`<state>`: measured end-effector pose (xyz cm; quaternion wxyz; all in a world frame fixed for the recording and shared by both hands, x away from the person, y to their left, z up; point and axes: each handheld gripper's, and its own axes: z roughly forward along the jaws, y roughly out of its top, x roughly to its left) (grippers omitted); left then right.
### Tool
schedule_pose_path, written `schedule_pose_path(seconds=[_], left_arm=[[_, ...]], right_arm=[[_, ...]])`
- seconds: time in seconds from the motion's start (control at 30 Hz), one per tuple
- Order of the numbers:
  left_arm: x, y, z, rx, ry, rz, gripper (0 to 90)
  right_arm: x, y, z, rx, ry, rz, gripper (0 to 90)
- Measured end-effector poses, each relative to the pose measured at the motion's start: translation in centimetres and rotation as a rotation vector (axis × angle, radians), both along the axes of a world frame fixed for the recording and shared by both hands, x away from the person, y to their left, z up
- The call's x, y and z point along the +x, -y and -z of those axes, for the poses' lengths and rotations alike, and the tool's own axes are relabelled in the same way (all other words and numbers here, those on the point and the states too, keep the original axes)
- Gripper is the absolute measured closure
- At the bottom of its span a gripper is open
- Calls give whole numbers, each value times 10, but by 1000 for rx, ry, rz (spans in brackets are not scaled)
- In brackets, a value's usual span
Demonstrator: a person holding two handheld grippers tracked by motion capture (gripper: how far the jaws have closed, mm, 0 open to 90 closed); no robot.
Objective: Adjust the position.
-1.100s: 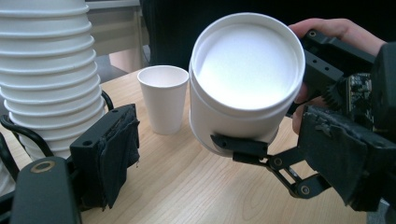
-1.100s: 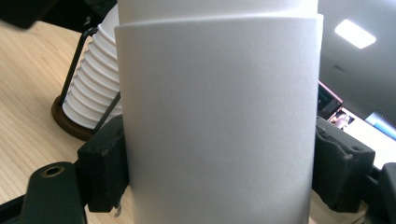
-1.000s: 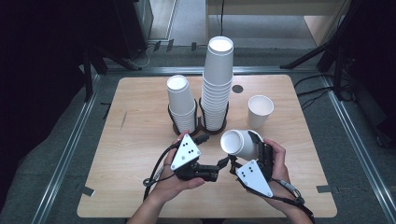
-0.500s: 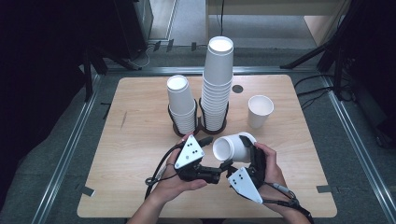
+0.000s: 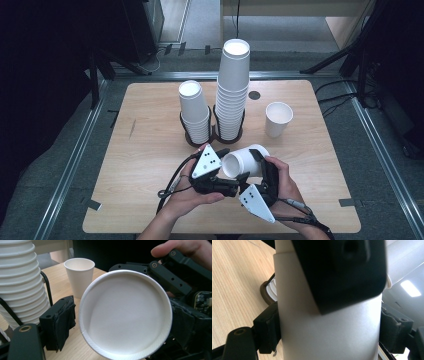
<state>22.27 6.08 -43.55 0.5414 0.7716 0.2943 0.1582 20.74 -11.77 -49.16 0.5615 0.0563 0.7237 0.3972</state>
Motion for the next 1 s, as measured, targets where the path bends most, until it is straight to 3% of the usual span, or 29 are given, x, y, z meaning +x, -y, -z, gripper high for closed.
schedule_pose_path(seconds=[0.23,0.33,1.0], left_arm=[[-1,4,1,22,-13,-20,144],[0,4,1,17,-21,-7,169],[-4,7,0,49,8,-13,217]], right_arm=[[-2,-2,0,-13,4,-8,185],[-3,-3,1,-20,6,-12,185],[-3,-3,1,-22,17,-15,168]])
